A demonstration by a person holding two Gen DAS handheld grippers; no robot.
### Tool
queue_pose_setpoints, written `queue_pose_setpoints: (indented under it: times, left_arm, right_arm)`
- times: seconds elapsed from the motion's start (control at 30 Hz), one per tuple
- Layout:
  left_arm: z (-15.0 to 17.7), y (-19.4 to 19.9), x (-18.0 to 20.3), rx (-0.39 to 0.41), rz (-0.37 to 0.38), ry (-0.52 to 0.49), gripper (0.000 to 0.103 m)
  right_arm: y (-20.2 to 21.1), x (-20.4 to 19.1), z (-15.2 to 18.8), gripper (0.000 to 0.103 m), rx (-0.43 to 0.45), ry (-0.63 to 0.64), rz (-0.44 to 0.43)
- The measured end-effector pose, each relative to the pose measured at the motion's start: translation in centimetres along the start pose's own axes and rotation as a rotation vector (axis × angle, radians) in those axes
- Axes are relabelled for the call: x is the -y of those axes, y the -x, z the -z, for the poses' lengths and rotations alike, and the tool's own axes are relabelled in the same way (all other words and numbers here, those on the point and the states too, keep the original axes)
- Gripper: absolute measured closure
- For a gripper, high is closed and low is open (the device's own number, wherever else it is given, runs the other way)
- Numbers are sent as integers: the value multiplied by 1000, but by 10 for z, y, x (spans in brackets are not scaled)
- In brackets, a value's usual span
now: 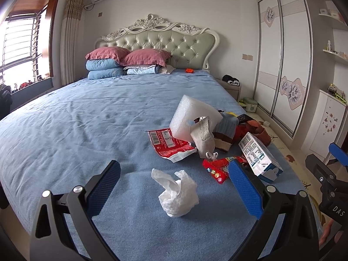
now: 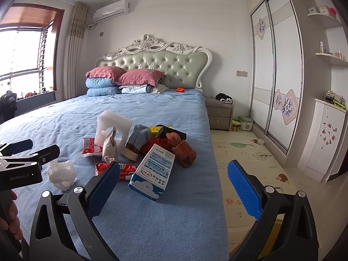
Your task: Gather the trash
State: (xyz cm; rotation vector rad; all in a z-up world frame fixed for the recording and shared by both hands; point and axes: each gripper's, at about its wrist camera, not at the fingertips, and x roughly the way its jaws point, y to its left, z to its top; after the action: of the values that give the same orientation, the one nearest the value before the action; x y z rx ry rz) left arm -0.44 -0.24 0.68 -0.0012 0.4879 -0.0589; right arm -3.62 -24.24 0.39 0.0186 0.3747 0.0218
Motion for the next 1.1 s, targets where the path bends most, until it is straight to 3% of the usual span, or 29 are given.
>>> queue_pose_setpoints:
  times: [1.1]
  left_arm:
    - [-2,-2,-8,11,3,3,4]
  right_arm:
    - [-1,-10,-6,8,-9,21,-38]
